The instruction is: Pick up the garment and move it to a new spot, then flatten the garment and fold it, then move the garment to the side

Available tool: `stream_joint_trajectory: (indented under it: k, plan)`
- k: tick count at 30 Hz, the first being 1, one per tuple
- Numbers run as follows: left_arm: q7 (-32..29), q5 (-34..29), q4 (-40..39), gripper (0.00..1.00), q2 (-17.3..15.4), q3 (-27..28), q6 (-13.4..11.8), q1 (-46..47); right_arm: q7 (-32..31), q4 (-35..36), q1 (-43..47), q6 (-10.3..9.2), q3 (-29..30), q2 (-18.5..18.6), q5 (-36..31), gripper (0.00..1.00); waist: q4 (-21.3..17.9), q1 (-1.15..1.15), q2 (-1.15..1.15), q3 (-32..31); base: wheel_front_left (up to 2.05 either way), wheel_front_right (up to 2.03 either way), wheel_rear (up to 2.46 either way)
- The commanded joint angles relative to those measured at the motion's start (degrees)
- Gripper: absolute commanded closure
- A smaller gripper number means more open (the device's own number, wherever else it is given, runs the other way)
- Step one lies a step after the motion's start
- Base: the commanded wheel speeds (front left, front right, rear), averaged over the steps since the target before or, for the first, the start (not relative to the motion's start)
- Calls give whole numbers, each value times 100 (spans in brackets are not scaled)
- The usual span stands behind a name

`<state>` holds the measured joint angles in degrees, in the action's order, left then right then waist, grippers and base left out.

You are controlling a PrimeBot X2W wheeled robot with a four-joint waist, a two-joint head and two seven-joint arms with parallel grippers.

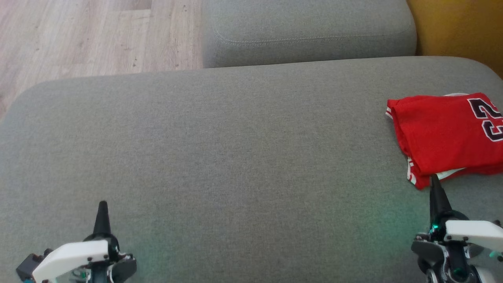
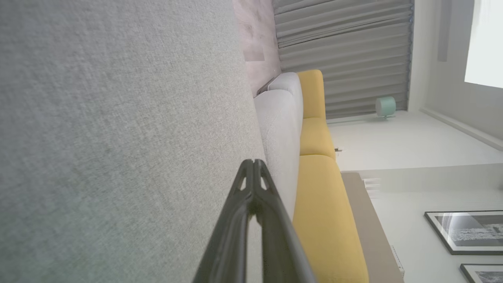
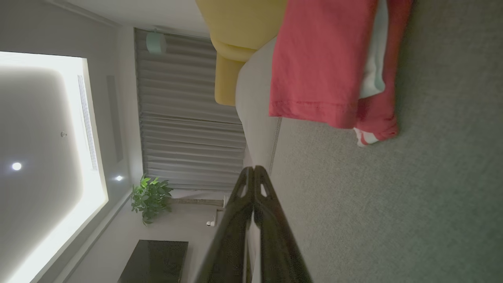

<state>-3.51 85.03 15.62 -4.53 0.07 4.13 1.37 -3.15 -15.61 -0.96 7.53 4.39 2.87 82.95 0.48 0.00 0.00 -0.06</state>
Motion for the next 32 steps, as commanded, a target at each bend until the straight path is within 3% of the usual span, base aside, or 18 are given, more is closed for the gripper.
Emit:
stream_joint_trajectory:
  k: [1,14,32]
  plan:
    - [-52,134,-162,100,6,246,80,366,-51,174,-378,-4,-62,121,181,100,-4,0,0,2,0,0,0]
    - [-260,737,-156,100,130,596,331,477,-200,168,-505,-4,48,119,1040,100,-48,0,0,24,0,0,0]
    - [-273,738,-156,100,140,615,336,480,-231,165,-510,-4,86,94,1027,100,-48,0,0,24,0,0,0]
